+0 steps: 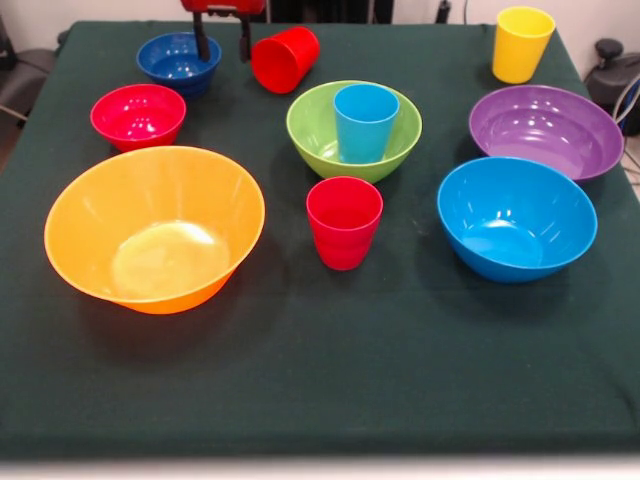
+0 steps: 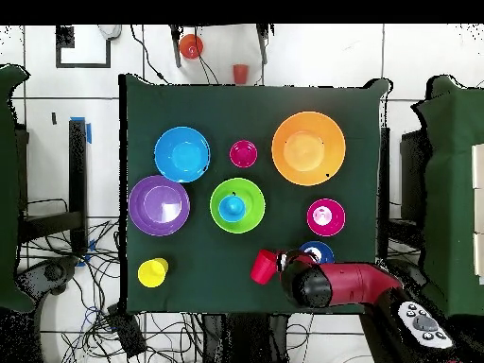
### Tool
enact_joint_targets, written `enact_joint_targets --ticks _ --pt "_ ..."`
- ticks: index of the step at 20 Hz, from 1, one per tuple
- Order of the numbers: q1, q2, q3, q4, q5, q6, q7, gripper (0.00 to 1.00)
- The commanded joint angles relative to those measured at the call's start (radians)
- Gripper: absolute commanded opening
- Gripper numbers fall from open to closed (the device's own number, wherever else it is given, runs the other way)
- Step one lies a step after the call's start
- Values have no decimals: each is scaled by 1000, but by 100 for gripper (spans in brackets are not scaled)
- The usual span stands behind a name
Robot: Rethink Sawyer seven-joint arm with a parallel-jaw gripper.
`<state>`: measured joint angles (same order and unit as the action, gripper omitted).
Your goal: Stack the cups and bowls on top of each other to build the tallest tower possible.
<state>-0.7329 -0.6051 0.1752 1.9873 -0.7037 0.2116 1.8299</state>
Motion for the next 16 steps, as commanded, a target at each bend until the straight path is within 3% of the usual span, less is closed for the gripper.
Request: enact_joint_targets --ticks 1,7,12,16 --pt "48 91 -3 -92 -85 -54 29 100" --pt "34 57 -2 -53 -87 -54 31 100" --pt "54 124 -36 -87 -111 -112 47 100" --pt "44 117 -27 -81 -105 -110 36 100"
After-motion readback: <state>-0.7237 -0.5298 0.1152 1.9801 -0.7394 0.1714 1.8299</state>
